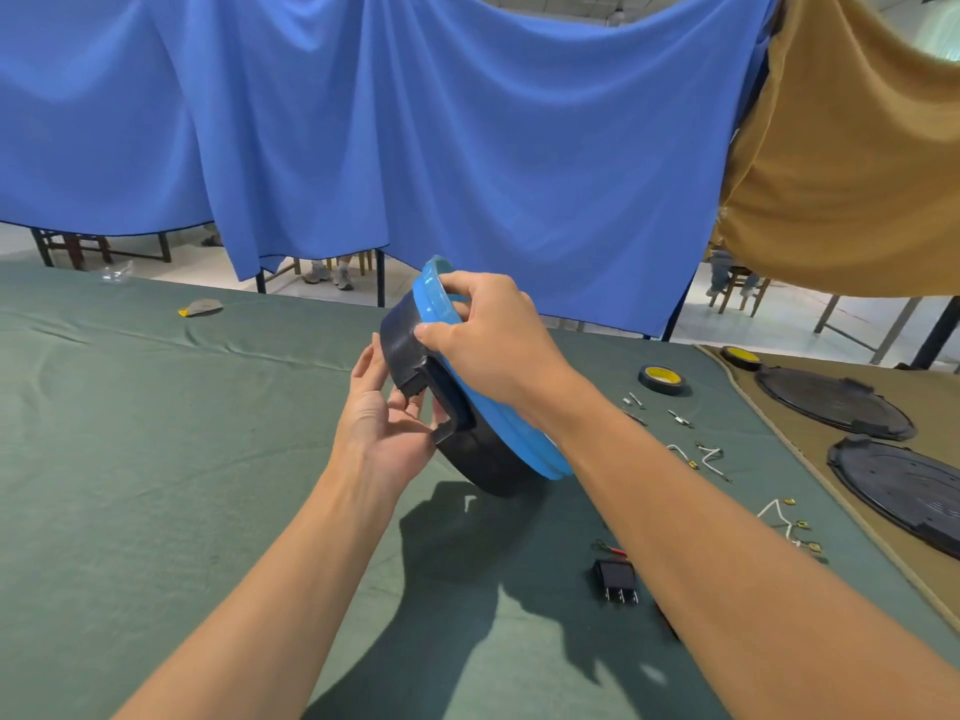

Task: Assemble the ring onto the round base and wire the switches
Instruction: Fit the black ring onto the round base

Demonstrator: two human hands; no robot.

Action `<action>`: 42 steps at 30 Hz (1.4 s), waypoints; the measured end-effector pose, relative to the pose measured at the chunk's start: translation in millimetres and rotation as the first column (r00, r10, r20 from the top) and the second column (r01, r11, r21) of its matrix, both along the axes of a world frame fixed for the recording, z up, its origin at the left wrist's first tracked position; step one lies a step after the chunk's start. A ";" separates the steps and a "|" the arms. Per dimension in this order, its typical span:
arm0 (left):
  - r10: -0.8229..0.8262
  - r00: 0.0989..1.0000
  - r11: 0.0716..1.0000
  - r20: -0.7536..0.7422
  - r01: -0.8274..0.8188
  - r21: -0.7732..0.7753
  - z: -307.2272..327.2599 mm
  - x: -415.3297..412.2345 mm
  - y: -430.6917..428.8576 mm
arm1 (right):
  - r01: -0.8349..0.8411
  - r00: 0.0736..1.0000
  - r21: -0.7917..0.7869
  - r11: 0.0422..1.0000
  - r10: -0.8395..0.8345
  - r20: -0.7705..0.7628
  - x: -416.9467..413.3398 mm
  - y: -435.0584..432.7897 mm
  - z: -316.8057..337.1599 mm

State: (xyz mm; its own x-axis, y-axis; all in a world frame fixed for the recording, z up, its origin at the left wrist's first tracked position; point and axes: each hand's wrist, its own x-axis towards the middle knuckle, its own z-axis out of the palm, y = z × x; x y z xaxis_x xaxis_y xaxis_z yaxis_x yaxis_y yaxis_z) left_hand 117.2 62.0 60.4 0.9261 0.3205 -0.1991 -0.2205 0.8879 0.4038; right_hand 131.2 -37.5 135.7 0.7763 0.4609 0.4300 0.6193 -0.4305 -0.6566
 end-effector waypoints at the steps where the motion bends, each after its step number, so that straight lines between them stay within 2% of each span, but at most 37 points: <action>1: 0.035 0.999 0.999 -0.025 -0.036 -0.012 0.5 -1.3 1.5 | 0.006 1.000 -0.014 1.000 -0.006 0.001 -0.8 3.9 -1.6; 7: 0.072 0.992 0.997 -0.103 -0.069 0.033 0.3 -1.7 7.9 | 0.015 0.999 -0.057 0.998 -0.013 0.041 -1.7 15.6 -6.4; 11: 0.275 0.940 0.955 -0.201 -0.243 0.167 3.1 -6.4 4.6 | 0.028 0.997 -0.088 0.996 -0.021 0.080 -2.6 20.2 -8.8; 15: 0.450 0.867 0.878 -0.216 -0.385 0.284 2.5 -7.6 0.1 | 0.026 0.993 -0.112 0.993 -0.013 0.116 -3.8 20.4 -11.0; 22: 0.501 0.826 0.830 -0.259 -0.373 0.415 8.8 -9.9 11.3 | 0.036 0.987 -0.177 0.984 -0.007 0.162 -6.8 21.1 -10.4; 29: 0.409 0.829 0.873 -0.382 -0.233 0.428 1.9 -14.8 18.2 | 0.003 0.978 -0.338 0.941 0.067 0.195 -4.3 23.6 -24.7; 33: 0.196 0.851 0.925 -0.488 0.004 0.379 0.1 -19.3 15.6 | -0.010 0.973 -0.471 0.882 0.117 0.198 -0.3 23.6 -40.8; 36: 0.013 0.847 0.916 -0.532 0.203 0.347 -2.9 -23.6 12.8 | -0.018 0.971 -0.556 0.831 0.148 0.190 2.0 20.6 -52.5; 39: -0.083 0.825 0.914 -0.559 0.286 0.287 -9.6 -25.7 12.8 | -0.012 0.962 -0.613 0.790 0.176 0.208 2.8 15.7 -61.9; 42: -0.105 0.815 0.923 -0.569 0.293 0.250 -16.9 -24.6 11.8 | -0.017 0.963 -0.612 0.791 0.178 0.204 2.1 11.0 -67.6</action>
